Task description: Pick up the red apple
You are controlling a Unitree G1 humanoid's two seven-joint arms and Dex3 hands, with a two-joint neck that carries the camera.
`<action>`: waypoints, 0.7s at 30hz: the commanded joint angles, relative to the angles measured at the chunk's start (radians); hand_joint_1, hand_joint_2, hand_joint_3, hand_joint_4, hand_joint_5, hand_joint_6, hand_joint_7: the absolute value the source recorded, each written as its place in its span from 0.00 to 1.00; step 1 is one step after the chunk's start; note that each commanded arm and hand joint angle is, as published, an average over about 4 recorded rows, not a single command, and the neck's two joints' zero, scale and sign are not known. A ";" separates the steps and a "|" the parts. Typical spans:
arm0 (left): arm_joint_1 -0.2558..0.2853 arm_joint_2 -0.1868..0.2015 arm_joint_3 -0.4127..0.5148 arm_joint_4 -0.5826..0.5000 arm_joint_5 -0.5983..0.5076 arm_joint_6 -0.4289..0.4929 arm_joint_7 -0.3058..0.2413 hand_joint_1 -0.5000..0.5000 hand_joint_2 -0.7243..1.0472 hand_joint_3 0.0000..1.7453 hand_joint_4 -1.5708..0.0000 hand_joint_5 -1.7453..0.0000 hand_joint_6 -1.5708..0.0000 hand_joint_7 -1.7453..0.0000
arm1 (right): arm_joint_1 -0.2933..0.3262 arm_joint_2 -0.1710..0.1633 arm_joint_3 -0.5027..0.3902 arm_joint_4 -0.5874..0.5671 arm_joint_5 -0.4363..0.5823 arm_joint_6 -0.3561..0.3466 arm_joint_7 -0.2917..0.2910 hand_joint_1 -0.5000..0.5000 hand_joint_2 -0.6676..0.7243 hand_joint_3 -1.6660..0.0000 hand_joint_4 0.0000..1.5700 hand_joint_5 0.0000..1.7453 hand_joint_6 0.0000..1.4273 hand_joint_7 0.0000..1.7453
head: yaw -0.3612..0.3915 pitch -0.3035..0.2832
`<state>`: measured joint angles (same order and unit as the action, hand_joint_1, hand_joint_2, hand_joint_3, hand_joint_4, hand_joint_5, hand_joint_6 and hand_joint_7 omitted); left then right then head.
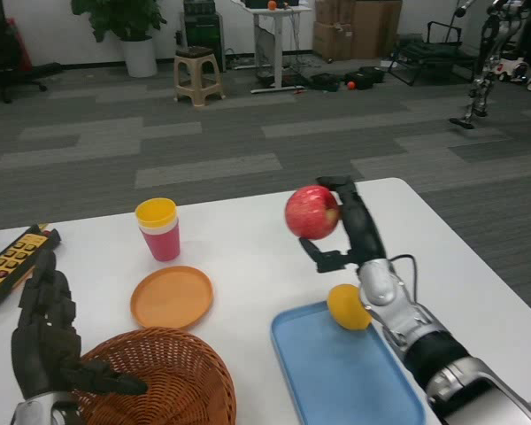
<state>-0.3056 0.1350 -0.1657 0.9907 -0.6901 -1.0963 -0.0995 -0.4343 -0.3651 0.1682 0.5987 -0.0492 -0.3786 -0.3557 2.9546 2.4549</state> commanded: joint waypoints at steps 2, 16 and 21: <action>-0.007 0.013 0.013 0.003 -0.002 -0.004 0.003 0.00 0.05 0.05 1.00 1.00 0.78 1.00 | 0.083 -0.037 -0.062 -0.093 0.068 -0.046 0.056 0.04 0.09 0.10 0.63 0.94 0.18 0.74 | -0.019 -0.016; -0.045 0.019 0.022 0.013 -0.002 -0.002 0.003 0.00 0.05 0.05 1.00 1.00 0.79 1.00 | 0.207 -0.039 -0.184 -0.232 0.081 -0.045 0.100 0.04 0.09 0.10 0.70 0.94 0.22 0.72 | -0.053 -0.017; -0.053 0.020 0.027 0.009 -0.001 -0.002 0.003 0.00 0.05 0.05 1.00 1.00 0.80 1.00 | 0.209 -0.044 -0.183 -0.244 0.083 -0.045 0.105 0.04 0.09 0.11 0.76 0.94 0.22 0.72 | -0.044 -0.017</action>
<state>-0.3450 0.1382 -0.1465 0.9951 -0.6902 -1.0977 -0.0994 -0.2295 -0.4007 -0.0075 0.3675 0.0260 -0.4154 -0.2536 2.9083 2.4384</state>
